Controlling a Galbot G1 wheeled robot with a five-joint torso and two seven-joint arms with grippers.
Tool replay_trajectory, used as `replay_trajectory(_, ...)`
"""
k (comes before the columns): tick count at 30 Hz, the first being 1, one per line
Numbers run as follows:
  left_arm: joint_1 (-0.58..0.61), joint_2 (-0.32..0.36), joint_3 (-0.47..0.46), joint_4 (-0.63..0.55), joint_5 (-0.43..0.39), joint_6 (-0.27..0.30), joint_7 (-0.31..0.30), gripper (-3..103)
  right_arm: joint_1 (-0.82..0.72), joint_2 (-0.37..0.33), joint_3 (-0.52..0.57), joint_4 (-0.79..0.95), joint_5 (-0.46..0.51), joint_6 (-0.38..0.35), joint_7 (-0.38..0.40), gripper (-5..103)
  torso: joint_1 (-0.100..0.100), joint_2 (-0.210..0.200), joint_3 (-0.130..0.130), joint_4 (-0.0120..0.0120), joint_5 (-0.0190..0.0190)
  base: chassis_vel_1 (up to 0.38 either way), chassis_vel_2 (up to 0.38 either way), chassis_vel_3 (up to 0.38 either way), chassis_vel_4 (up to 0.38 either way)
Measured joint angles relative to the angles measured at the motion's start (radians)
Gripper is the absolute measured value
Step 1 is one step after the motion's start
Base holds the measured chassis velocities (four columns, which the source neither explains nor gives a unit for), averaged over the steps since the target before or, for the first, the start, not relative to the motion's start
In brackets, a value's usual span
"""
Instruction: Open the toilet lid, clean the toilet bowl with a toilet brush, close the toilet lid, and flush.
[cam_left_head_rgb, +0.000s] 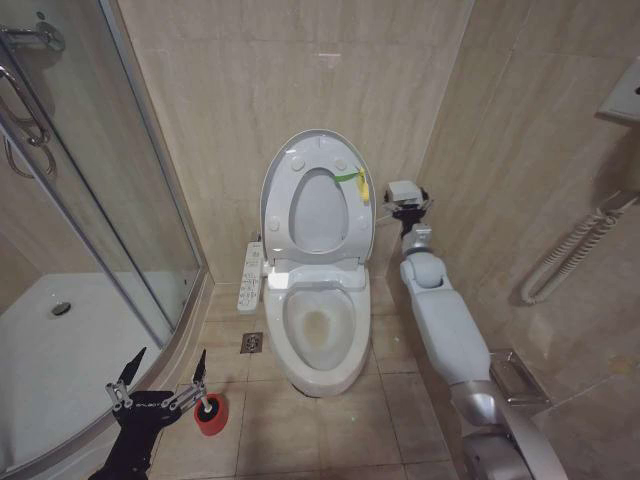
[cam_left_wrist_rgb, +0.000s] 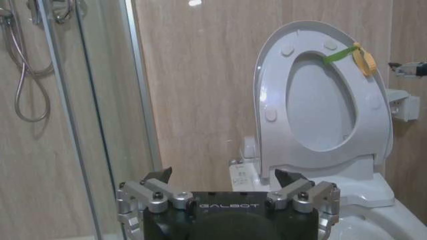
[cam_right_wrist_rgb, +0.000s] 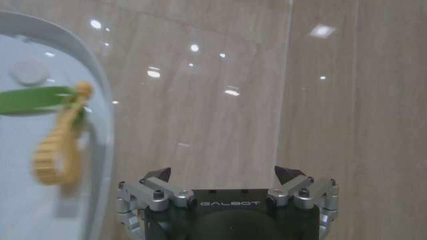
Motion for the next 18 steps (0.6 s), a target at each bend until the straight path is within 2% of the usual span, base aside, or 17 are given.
replay_trajectory(7,0.0,0.0,0.0,0.0,0.0,0.0,0.0,100,0.017,-0.026,0.005,-0.017,0.014,0.007,0.014,100,0.0,0.0,0.0,0.0,0.0,0.0,0.0,0.0,0.0)
replay_trajectory(18,0.0,0.0,0.0,0.0,0.0,0.0,0.0,100,0.005,-0.046,0.006,0.005,0.048,-0.014,-0.015,100,0.0,0.0,0.0,0.0,0.0,0.0,0.0,0.0,0.0)
